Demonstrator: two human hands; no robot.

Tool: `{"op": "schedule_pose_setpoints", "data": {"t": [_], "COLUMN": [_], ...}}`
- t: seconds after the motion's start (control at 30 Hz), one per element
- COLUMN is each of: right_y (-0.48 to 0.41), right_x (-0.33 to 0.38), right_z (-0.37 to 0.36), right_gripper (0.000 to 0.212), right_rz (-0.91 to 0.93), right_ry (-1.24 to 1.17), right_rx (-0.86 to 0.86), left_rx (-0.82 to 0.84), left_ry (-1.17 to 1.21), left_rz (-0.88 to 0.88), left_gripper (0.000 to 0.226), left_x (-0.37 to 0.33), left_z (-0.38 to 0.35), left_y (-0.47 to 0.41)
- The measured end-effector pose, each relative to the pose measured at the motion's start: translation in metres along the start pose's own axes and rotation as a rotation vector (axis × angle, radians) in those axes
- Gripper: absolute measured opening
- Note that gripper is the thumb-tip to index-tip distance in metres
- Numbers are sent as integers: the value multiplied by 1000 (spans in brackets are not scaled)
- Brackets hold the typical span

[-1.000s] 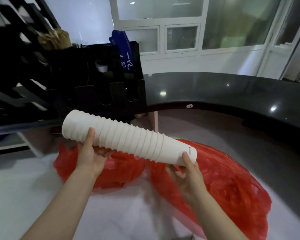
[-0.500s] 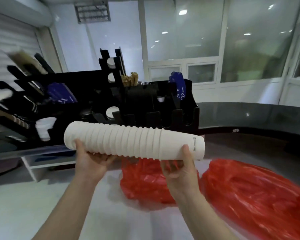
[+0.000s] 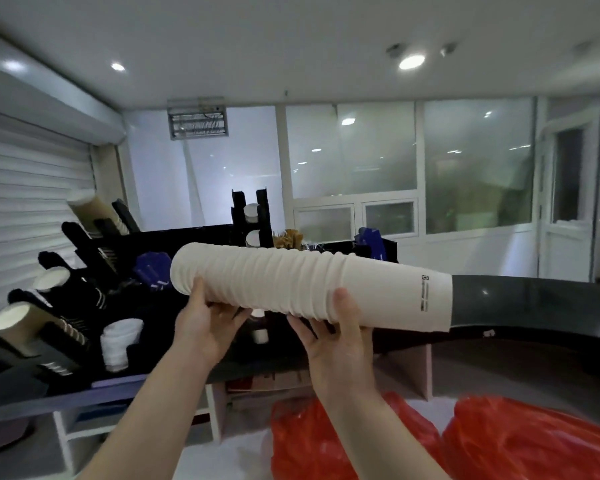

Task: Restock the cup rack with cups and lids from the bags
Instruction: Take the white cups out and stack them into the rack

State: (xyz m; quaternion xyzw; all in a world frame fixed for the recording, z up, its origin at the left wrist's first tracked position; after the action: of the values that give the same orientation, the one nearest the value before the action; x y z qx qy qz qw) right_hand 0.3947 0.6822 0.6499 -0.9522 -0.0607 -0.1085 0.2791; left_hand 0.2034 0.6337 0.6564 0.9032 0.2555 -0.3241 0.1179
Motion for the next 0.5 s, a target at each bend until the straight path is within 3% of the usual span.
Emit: {"op": "schedule_pose_setpoints", "data": {"t": [0.13,0.23,0.4,0.5], "right_y": [-40,-76,-124,-146], "right_x": [9,13,5,-6], "right_z": [-12,-18,-19,-10], "right_gripper": [75,72,75,63], "right_rz": [120,187,246,265], "right_ry": [20,73,202,306], "right_rx": [62,121,200,187], "left_rx": [-5,-20,-90,-141], "left_ry": [-149,-306,-436,-525], "left_rz": [8,-47,-134,-196], "left_gripper": [54,36,39,40], "left_x": [-9,-15,-25,-35], "left_z": [-27,-41,-45,-35], "left_y": [-31,-55,-91,-106]}}
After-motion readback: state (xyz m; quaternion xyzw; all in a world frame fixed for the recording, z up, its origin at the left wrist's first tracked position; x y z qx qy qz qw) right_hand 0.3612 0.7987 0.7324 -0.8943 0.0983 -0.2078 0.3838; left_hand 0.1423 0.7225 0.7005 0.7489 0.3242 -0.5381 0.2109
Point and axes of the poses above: each hand's wrist, its own y-axis away from the middle knuckle, its own z-axis out of the back of the hand, x = y × z, the point moved 7 cm from there along -y, towards the middle knuckle, and after that the axes turned 14 degrees about z, right-handed, at the moved point
